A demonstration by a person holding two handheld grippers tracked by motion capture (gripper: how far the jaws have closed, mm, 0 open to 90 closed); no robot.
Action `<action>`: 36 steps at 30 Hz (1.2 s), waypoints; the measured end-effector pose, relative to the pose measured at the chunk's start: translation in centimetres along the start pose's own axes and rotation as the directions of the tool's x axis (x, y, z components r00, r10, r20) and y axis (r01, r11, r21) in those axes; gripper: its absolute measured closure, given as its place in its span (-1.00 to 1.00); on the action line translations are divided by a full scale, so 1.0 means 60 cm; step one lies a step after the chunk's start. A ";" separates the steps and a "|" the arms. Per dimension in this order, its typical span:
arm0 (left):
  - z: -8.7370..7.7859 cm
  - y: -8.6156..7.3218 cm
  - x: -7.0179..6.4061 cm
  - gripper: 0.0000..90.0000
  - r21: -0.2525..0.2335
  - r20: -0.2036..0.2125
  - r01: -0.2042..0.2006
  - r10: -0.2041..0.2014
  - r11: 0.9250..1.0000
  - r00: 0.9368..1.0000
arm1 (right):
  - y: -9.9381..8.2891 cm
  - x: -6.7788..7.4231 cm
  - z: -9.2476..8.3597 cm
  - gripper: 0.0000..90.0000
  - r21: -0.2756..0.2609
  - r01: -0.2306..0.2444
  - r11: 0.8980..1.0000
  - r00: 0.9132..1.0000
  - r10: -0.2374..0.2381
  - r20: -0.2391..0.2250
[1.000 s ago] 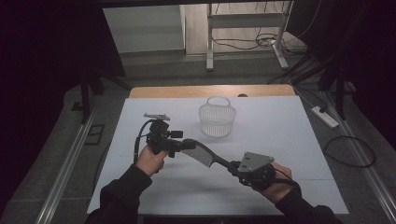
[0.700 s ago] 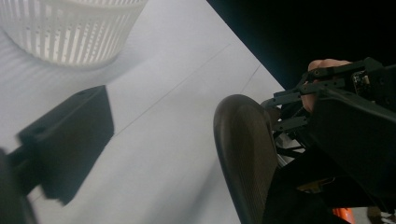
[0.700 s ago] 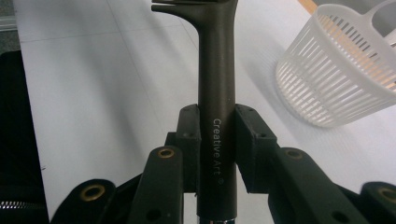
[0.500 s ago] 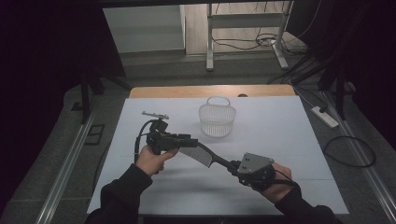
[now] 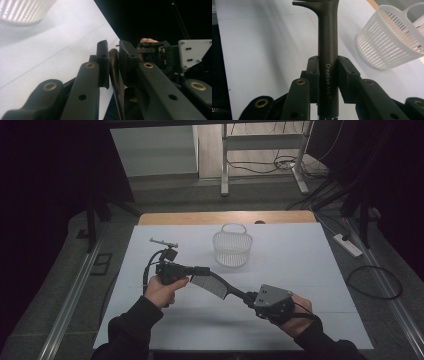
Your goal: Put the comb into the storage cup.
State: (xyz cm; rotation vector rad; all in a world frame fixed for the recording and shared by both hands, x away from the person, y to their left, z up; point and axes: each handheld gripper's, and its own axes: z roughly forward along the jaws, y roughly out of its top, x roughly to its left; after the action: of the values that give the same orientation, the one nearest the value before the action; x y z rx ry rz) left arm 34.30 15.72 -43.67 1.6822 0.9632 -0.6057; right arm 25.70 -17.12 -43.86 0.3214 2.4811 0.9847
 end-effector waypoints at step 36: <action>-0.018 0.021 -0.033 0.87 -0.079 0.001 -0.106 0.107 0.991 0.994 | -0.011 -0.026 -0.001 -0.23 0.017 -0.168 0.986 0.985 0.168 -0.035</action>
State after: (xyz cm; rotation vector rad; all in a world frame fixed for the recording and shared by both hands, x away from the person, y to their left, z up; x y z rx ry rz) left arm 34.22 16.01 -41.12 1.6496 0.8769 -0.4946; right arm 27.01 -18.20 -43.75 0.5294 2.5278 1.0484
